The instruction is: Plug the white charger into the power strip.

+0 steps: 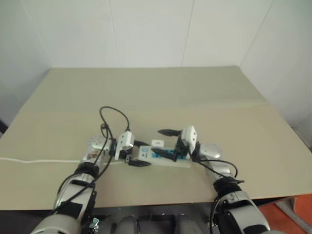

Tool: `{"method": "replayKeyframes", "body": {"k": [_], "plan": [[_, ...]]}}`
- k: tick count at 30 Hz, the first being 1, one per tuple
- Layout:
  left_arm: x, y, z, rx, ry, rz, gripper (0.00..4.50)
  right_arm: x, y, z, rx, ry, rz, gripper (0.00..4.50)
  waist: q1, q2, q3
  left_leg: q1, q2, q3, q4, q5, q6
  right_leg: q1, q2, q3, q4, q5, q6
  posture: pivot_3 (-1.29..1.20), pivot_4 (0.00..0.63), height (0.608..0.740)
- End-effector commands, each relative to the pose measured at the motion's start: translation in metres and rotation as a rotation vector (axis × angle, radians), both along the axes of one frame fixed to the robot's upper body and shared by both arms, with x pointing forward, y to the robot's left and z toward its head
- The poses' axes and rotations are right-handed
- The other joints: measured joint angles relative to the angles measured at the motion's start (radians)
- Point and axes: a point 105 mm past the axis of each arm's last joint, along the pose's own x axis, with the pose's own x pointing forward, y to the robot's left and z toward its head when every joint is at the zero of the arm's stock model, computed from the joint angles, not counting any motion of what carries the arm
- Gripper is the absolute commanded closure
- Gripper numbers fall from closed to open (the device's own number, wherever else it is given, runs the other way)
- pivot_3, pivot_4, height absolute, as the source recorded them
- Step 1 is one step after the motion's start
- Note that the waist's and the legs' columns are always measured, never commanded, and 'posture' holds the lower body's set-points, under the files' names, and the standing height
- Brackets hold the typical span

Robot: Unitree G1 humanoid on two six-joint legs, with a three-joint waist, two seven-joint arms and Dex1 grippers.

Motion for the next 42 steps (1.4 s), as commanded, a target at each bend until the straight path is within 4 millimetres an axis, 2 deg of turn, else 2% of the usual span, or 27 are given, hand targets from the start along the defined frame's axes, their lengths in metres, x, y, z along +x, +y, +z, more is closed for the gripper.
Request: {"method": "replayKeyframes", "body": {"k": [1, 3, 8, 13, 16, 18, 20, 22, 24, 29, 33, 36, 42], "plan": [[-0.006, 0.002, -0.008, 0.070, 0.035, -0.051, 0.44, -0.007, -0.011, -0.022, -0.039, 0.059, -0.002, 0.00, 0.000, 0.000, 0.000, 0.000, 0.000, 0.000, 0.000, 0.000, 0.000, 0.000, 0.000, 0.000, 0.000, 0.000, 0.000, 0.00, 0.150, 0.740], [-0.005, -0.001, -0.003, 0.037, 0.016, -0.052, 0.02, -0.008, -0.013, -0.019, -0.035, 0.050, 0.001, 0.00, 0.001, 0.000, 0.000, 0.000, 0.000, 0.000, 0.000, 0.000, 0.000, 0.000, 0.000, 0.000, 0.000, 0.000, 0.000, 0.00, 0.150, 0.740], [-0.005, -0.003, 0.014, -0.058, -0.014, -0.057, 0.02, -0.009, -0.018, -0.013, -0.025, 0.018, 0.002, 0.00, 0.005, 0.000, 0.000, -0.001, 0.000, 0.000, 0.000, 0.000, 0.000, 0.000, 0.000, 0.000, -0.001, 0.000, 0.000, 0.00, 0.150, 0.740], [-0.008, 0.018, 0.038, -0.129, -0.007, -0.026, 0.02, -0.011, -0.030, 0.009, 0.035, -0.043, -0.028, 0.00, 0.002, 0.000, 0.001, -0.003, 0.000, -0.004, -0.001, 0.000, 0.000, -0.002, -0.001, 0.000, -0.001, 0.000, 0.000, 0.00, 0.150, 0.740], [-0.014, 0.039, 0.068, -0.239, 0.046, 0.007, 0.02, -0.018, -0.050, 0.030, 0.077, -0.098, -0.066, 0.00, 0.001, 0.001, 0.004, -0.006, 0.000, -0.004, -0.001, 0.000, 0.000, -0.006, -0.001, 0.001, 0.000, 0.000, 0.000, 0.00, 0.150, 0.740], [-0.020, 0.053, 0.079, -0.249, 0.067, 0.021, 0.02, -0.025, -0.062, 0.039, 0.072, -0.124, -0.081, 0.00, 0.001, 0.002, 0.005, -0.009, 0.000, -0.004, -0.001, 0.000, 0.000, -0.011, -0.001, 0.001, 0.001, 0.000, 0.000, 0.00, 0.150, 0.740], [-0.026, 0.068, 0.080, -0.201, 0.072, 0.043, 0.02, -0.033, -0.074, 0.048, 0.065, -0.147, -0.099, 0.00, 0.002, 0.004, 0.008, -0.011, 0.000, -0.004, -0.001, 0.000, 0.000, -0.014, -0.001, 0.002, 0.002, 0.000, 0.000, 0.00, 0.150, 0.740], [-0.032, 0.102, 0.073, -0.043, 0.070, 0.121, 0.02, -0.045, -0.107, 0.060, 0.013, -0.148, -0.172, 0.00, 0.003, 0.005, 0.011, -0.012, 0.000, -0.004, -0.001, 0.000, 0.000, -0.014, -0.001, 0.002, 0.001, 0.000, 0.000, 0.00, 0.150, 0.740], [-0.036, 0.126, 0.069, 0.063, 0.062, 0.177, 0.02, -0.057, -0.131, 0.068, -0.072, -0.074, -0.217, 0.00, 0.004, 0.006, 0.014, -0.013, 0.000, -0.003, -0.003, 0.000, 0.000, -0.016, -0.001, 0.002, 0.001, 0.000, -0.001, 0.00, 0.150, 0.740], [-0.039, 0.158, 0.072, 0.156, 0.016, 0.266, 0.02, -0.085, -0.176, 0.084, -0.305, -0.001, -0.262, 0.00, 0.013, 0.007, 0.016, -0.014, 0.000, 0.001, -0.002, 0.000, 0.000, -0.015, -0.001, 0.001, -0.002, -0.001, -0.001, 0.00, 0.150, 0.740], [-0.040, 0.165, 0.078, 0.165, -0.002, 0.287, 0.02, -0.095, -0.196, 0.090, -0.507, -0.009, -0.285, 0.00, 0.012, 0.005, 0.016, -0.014, 0.001, 0.005, -0.002, 0.000, 0.000, -0.015, -0.001, 0.000, -0.002, -0.001, -0.001, 0.00, 0.150, 0.740], [-0.040, 0.164, 0.081, 0.155, -0.008, 0.283, 0.02, -0.100, -0.203, 0.093, -0.596, -0.007, -0.286, 0.00, 0.008, 0.004, 0.017, -0.015, 0.001, 0.006, -0.002, 0.000, 0.000, -0.015, -0.001, 0.001, -0.002, -0.001, -0.001, 0.00, 0.150, 0.740], [-0.040, 0.155, 0.087, 0.129, -0.007, 0.264, 0.02, -0.102, -0.211, 0.096, -0.664, 0.009, -0.323, 0.00, 0.007, 0.004, 0.017, -0.016, 0.001, 0.006, -0.002, 0.000, 0.000, -0.016, -0.001, 0.001, -0.002, -0.001, -0.001, 0.00, 0.150, 0.740]]}}
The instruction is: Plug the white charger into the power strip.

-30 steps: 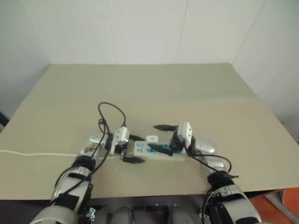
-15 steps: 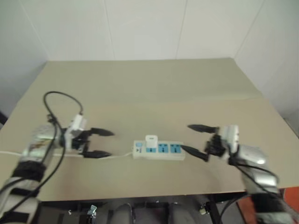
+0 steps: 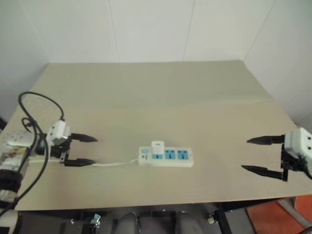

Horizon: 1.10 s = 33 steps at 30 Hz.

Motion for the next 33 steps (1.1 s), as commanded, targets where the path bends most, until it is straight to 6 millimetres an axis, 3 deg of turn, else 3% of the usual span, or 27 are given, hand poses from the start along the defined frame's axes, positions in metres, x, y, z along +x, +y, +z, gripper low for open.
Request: {"method": "replayKeyframes", "body": {"k": [1, 13, 33], "plan": [[-0.001, -0.002, 0.013, -0.022, -0.033, -0.007, 0.02, -0.001, -0.004, 0.011, -0.047, -0.038, -0.025, 0.00, 0.001, 0.000, 0.000, 0.000, 0.000, 0.000, 0.000, 0.000, 0.000, 0.000, 0.000, 0.000, 0.000, 0.000, 0.000, 0.00, 0.150, 0.740], [-0.005, -0.012, 0.017, -0.025, -0.003, -0.039, 0.02, -0.003, -0.012, 0.000, -0.094, -0.043, -0.092, 0.00, 0.001, -0.001, 0.000, 0.000, 0.000, 0.000, 0.000, 0.000, 0.000, 0.000, 0.000, 0.000, 0.000, 0.000, 0.000, 0.00, 0.150, 0.740], [0.000, -0.015, 0.023, -0.043, -0.005, -0.025, 0.02, 0.001, -0.011, 0.004, -0.090, -0.054, -0.115, 0.00, 0.001, -0.001, 0.000, 0.000, 0.000, 0.000, 0.001, 0.000, 0.000, 0.000, 0.000, 0.000, 0.001, 0.000, 0.000, 0.00, 0.150, 0.740]]}}
